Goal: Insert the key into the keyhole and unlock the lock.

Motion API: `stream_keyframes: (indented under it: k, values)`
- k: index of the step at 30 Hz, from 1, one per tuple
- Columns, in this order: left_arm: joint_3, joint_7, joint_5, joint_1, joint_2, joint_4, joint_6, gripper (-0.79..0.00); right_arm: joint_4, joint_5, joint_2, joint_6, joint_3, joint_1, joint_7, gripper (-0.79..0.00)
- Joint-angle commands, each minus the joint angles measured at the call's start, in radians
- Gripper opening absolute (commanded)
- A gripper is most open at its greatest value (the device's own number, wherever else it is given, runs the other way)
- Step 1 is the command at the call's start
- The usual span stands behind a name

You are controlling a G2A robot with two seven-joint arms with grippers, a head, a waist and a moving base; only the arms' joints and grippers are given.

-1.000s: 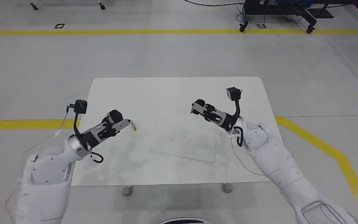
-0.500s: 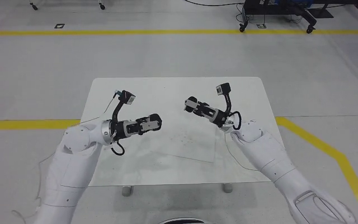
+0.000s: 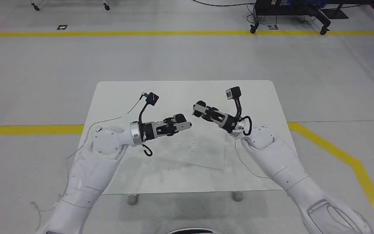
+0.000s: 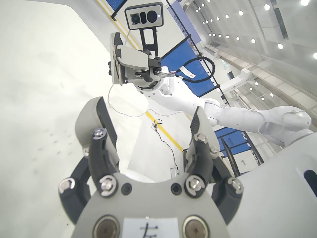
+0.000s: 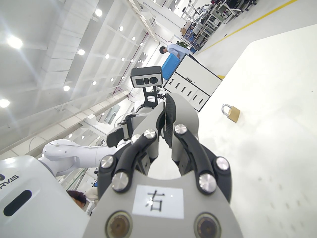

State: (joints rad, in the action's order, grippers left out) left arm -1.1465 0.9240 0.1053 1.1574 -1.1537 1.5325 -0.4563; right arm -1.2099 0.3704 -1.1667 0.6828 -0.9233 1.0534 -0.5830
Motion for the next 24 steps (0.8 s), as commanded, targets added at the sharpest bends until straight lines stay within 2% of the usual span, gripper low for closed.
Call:
stream_keyframes:
  k: [1, 4, 7, 15, 18, 24]
  values:
    - [0.008, -0.036, -0.029, 0.003, -0.001, 0.006, 0.011, -0.369, -0.013, -0.023, -0.001, -0.010, -0.006, 0.009, 0.027, -0.785]
    - [0.013, -0.083, -0.070, 0.007, -0.002, 0.015, 0.027, -0.413, -0.027, -0.045, -0.002, -0.018, -0.012, 0.021, 0.047, -0.785]
    - [0.019, -0.111, -0.087, 0.010, -0.003, 0.021, 0.047, -0.419, -0.038, -0.058, -0.003, -0.027, -0.017, 0.031, 0.056, -0.785]
    - [0.025, -0.124, -0.079, -0.004, -0.004, 0.005, 0.087, -0.474, -0.058, -0.084, -0.007, -0.050, -0.025, 0.047, 0.056, -0.785]
    - [0.028, -0.124, -0.073, -0.007, -0.004, 0.000, 0.091, -0.523, -0.061, -0.091, -0.010, -0.055, -0.026, 0.049, 0.055, -0.785]
    - [0.033, -0.124, -0.074, -0.012, -0.004, -0.007, 0.097, -0.536, -0.061, -0.099, -0.015, -0.062, -0.030, 0.050, 0.055, -0.785]
